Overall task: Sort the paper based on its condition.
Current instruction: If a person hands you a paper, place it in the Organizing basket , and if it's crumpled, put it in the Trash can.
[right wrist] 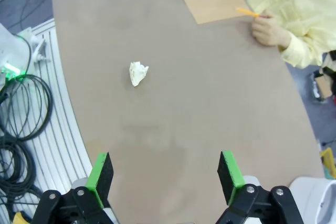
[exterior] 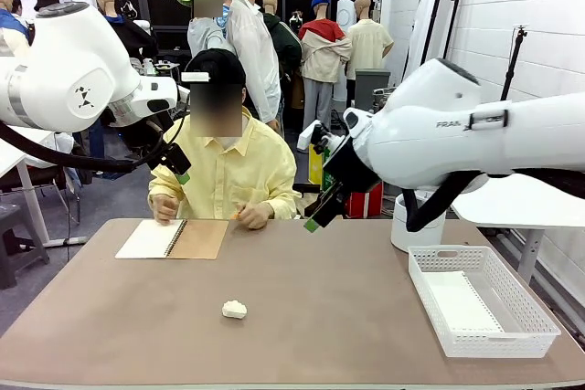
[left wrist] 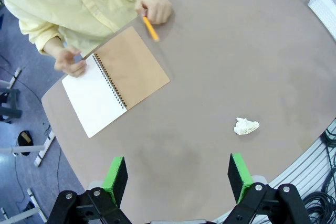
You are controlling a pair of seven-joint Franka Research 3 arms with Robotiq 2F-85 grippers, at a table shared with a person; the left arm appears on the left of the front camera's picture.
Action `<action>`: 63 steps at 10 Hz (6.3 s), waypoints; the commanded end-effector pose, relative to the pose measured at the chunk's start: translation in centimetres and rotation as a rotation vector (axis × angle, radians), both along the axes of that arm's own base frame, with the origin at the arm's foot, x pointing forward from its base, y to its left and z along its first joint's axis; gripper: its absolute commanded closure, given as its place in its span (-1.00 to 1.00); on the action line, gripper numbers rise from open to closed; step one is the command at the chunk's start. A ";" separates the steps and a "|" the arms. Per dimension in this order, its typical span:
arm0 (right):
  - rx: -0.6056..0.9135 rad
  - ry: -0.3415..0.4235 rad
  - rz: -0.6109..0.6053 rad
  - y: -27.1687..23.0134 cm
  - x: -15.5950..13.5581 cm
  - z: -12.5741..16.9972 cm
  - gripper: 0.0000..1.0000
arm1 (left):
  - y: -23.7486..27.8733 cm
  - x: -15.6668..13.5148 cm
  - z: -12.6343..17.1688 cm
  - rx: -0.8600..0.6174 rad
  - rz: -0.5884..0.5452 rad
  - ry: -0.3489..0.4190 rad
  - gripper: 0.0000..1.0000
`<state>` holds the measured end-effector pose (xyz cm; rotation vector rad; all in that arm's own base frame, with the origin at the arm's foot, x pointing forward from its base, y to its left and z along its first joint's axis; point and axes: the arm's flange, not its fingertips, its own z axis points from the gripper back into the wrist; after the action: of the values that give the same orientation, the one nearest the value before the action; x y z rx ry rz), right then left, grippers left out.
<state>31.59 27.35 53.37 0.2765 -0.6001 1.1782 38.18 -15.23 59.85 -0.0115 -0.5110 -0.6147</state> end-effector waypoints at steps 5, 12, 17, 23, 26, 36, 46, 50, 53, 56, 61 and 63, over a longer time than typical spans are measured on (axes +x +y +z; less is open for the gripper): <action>0.000 0.000 0.000 0.0 0.0 0.0 -1.00 | 0.2 0.1 0.1 0.000 0.000 -0.003 -1.00; -0.164 -0.036 0.181 8.7 1.7 -6.0 -1.00 | 0.2 0.1 0.1 0.000 0.000 -0.003 -1.00; -0.225 0.010 0.283 12.3 1.6 -9.2 -1.00 | 0.2 0.1 0.1 0.000 0.000 -0.003 -1.00; -0.212 0.018 0.258 12.5 1.0 -9.9 -1.00 | 0.2 0.1 0.1 0.000 0.000 -0.003 -1.00; -0.225 0.077 0.285 15.6 2.8 -13.6 -1.00 | 0.2 0.1 0.1 0.000 0.000 -0.003 -1.00; -0.329 0.159 0.312 20.3 5.4 -19.6 -1.00 | 0.2 0.1 0.1 0.000 0.000 -0.003 -1.00; -0.375 0.192 0.314 21.9 7.8 -22.2 -1.00 | 0.2 0.1 0.1 0.000 0.000 -0.003 -1.00; -0.399 0.207 0.302 22.3 8.5 -23.1 -1.00 | 0.2 0.1 0.1 0.000 0.000 -0.003 -1.00; -0.391 0.248 0.297 22.4 8.7 -23.2 -0.60 | 0.2 0.1 0.1 0.000 0.000 -0.003 -1.00; -0.386 0.264 0.288 22.5 8.9 -23.4 -0.09 | 0.2 0.1 0.1 0.000 0.000 -0.003 -1.00; -0.363 0.270 0.267 22.3 9.2 -23.2 1.00 | 0.2 0.1 0.1 0.000 0.000 -0.003 -1.00; -0.322 0.284 0.284 21.9 9.3 -22.8 1.00 | 0.2 0.1 0.1 0.000 0.000 -0.003 -1.00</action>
<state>40.74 49.42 30.70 0.2012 -0.1194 1.4667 38.19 -15.22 59.85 -0.0110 -0.5110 -0.6141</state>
